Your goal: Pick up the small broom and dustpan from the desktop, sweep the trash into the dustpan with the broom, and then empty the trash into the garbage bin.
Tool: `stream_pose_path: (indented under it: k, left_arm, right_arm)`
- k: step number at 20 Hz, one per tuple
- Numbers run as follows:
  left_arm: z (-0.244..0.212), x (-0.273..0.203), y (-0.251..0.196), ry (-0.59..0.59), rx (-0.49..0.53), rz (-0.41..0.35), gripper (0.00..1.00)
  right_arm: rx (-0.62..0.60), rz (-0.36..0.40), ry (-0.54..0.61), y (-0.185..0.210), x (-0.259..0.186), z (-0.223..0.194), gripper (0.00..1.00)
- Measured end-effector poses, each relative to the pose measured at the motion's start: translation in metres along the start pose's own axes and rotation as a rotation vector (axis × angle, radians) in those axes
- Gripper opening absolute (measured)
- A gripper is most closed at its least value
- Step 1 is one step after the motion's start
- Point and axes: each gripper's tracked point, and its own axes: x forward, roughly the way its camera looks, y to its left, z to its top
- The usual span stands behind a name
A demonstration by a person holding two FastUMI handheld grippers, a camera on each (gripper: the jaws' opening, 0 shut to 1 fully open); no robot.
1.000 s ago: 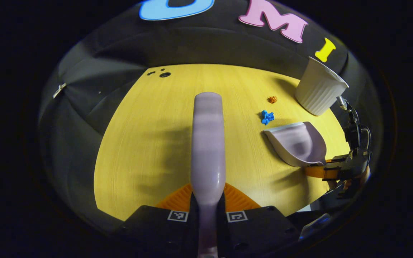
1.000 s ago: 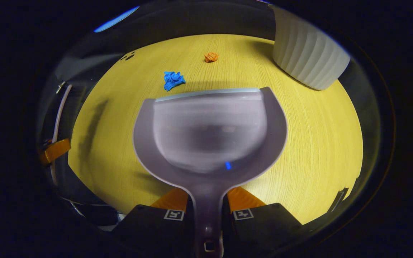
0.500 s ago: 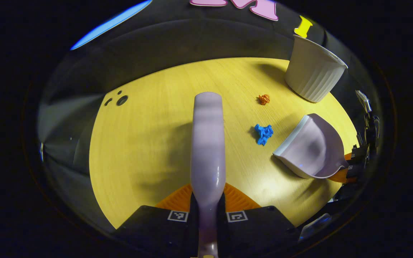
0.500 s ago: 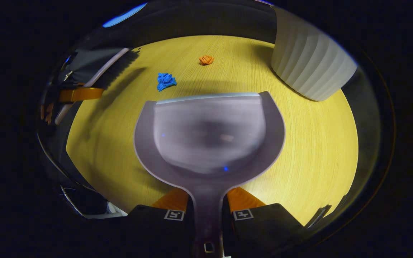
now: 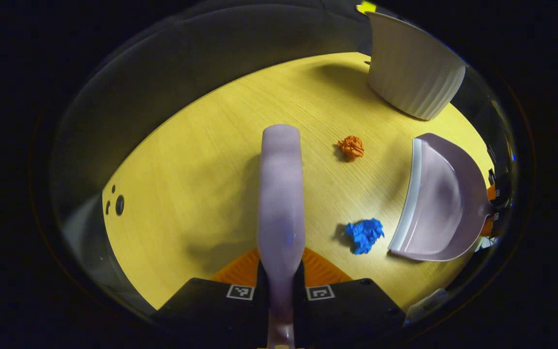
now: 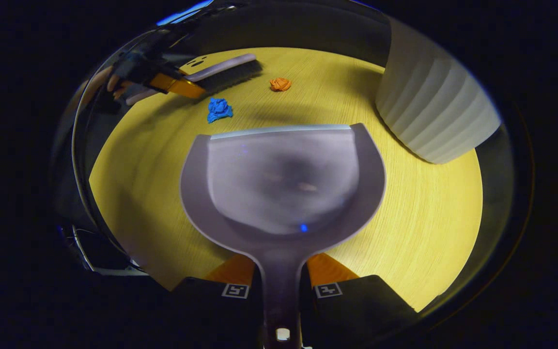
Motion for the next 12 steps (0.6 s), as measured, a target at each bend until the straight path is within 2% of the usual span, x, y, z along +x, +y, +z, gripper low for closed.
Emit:
stream_pose_path:
  k: [1,2,3,5,9,10,11,12]
  left_arm:
    - [0.006,0.007,-0.002,0.008,0.039,-0.003,0.25]
    - [0.009,0.009,-0.006,0.016,0.069,-0.013,0.25]
    - [0.015,0.011,-0.012,0.012,0.094,-0.031,0.24]
    - [0.021,0.013,-0.024,0.021,0.143,-0.062,0.24]
    - [0.021,0.011,-0.058,0.031,0.209,-0.143,0.24]
    - [0.020,0.012,-0.068,0.035,0.220,-0.161,0.24]
    - [0.021,0.011,-0.078,0.039,0.225,-0.185,0.25]
    - [0.022,0.009,-0.086,0.042,0.229,-0.207,0.23]
  right_arm:
    - [-0.011,0.001,-0.001,-0.001,0.000,0.001,0.34]
    - [-0.023,0.002,0.000,-0.002,0.000,0.001,0.39]
    - [-0.031,0.003,0.000,-0.004,0.000,0.001,0.34]
    - [-0.036,0.005,0.008,-0.004,0.002,0.000,0.34]
    - [-0.071,0.007,0.010,-0.006,0.002,0.001,0.34]
    - [-0.076,0.009,0.010,-0.004,0.003,0.001,0.39]
    - [-0.084,0.010,0.008,-0.004,0.003,0.002,0.34]
    - [-0.093,0.010,0.005,-0.003,0.002,0.003,0.34]
